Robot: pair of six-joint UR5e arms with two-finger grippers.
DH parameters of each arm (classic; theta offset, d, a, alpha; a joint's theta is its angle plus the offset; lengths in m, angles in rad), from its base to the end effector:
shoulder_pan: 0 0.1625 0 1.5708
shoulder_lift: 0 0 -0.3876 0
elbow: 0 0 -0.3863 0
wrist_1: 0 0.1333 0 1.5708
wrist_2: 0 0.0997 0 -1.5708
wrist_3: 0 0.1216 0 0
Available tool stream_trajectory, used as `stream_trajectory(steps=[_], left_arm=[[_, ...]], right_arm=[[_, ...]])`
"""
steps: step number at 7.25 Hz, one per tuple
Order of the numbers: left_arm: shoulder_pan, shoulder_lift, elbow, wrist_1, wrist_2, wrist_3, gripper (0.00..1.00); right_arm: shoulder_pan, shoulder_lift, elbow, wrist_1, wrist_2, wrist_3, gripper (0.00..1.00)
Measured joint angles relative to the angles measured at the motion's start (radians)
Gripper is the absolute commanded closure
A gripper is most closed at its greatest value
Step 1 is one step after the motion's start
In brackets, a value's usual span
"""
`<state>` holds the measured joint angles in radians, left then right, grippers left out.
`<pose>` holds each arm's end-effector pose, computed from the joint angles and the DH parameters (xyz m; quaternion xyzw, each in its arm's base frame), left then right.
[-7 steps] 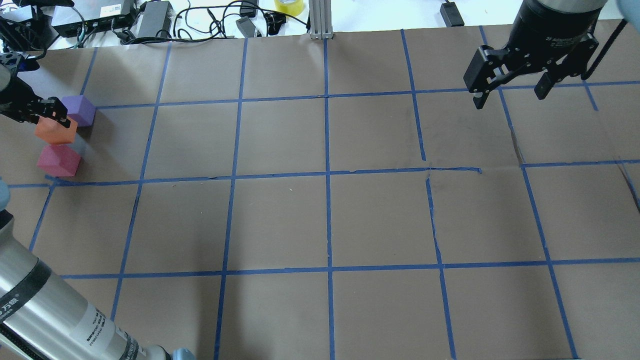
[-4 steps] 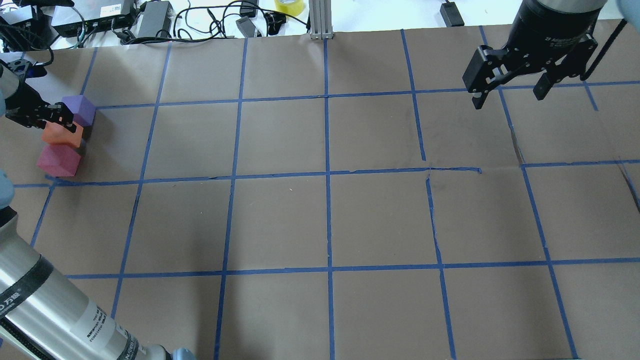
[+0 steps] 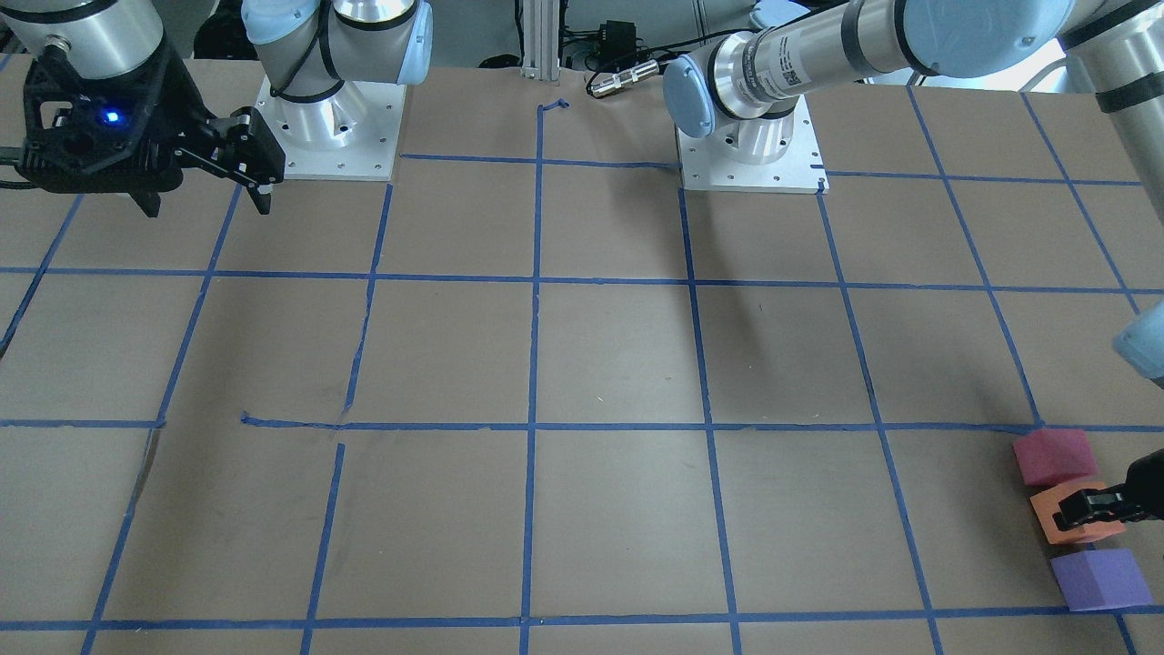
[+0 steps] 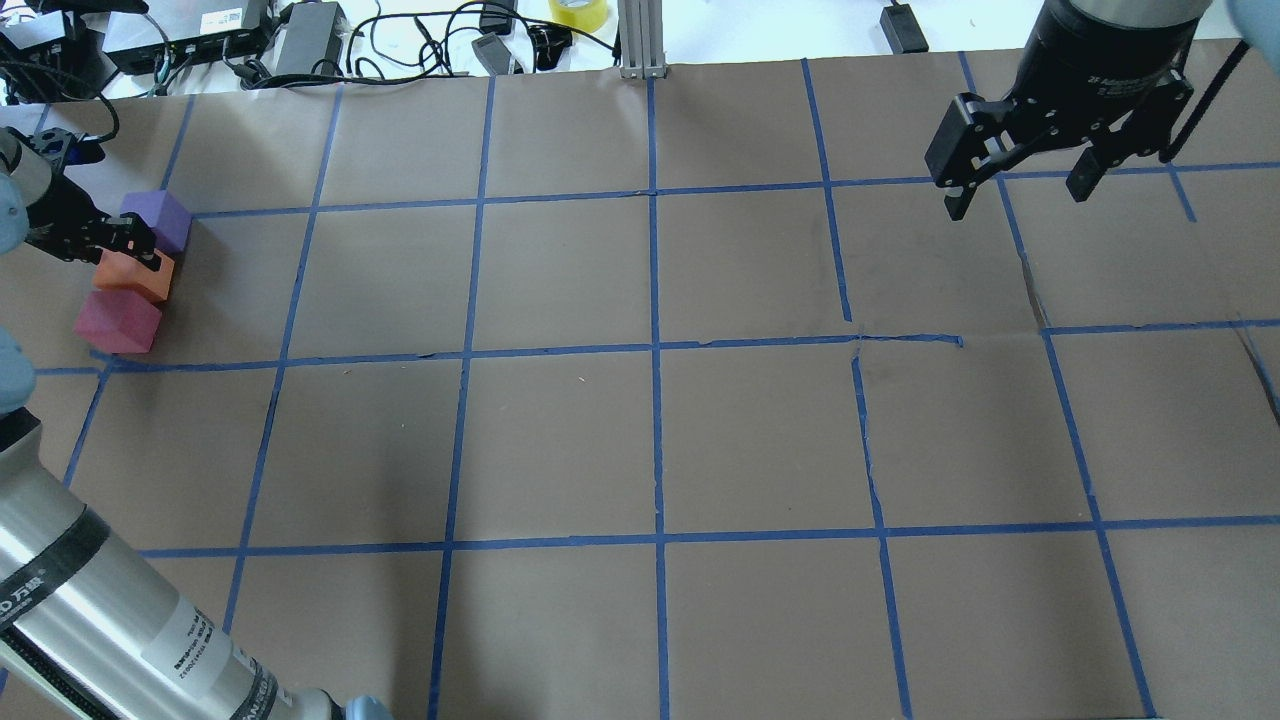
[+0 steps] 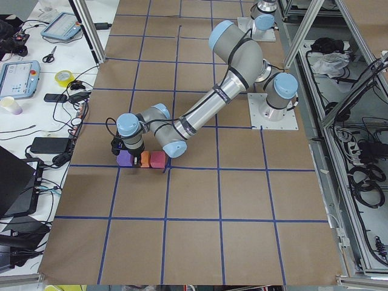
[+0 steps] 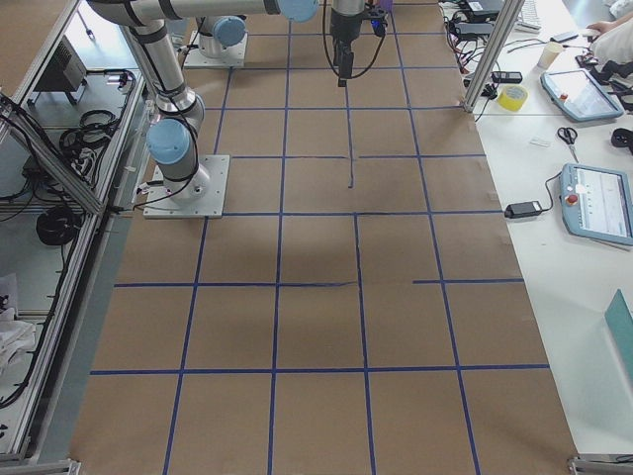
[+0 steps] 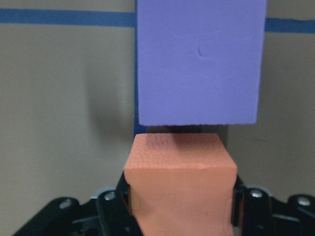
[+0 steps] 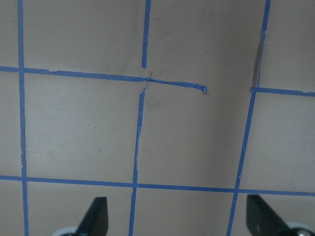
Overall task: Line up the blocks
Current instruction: 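Lower the orange cube into the gap between the purple and pink cubes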
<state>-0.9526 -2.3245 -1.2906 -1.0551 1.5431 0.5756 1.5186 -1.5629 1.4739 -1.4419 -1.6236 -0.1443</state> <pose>0.3023 -0.6609 0.1517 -0.0210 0.9995 -0.0252 0.0004 0.1015 -0.4886 0.4591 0.0465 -0.9984 -0.0224 0.0243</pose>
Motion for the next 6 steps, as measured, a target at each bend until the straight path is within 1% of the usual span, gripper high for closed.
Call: stream_trajectory(steps=[4, 6], left_arm=[[0.0, -0.001, -0.002, 0.015, 0.002, 0.076, 1.0], [0.0, -0.002, -0.002, 0.014, -0.002, 0.071, 1.0]], right_arm=[[0.0, 0.001, 0.0, 0.0, 0.0, 0.001, 0.0], [0.0, 0.002, 0.0, 0.0, 0.0, 0.001, 0.0]])
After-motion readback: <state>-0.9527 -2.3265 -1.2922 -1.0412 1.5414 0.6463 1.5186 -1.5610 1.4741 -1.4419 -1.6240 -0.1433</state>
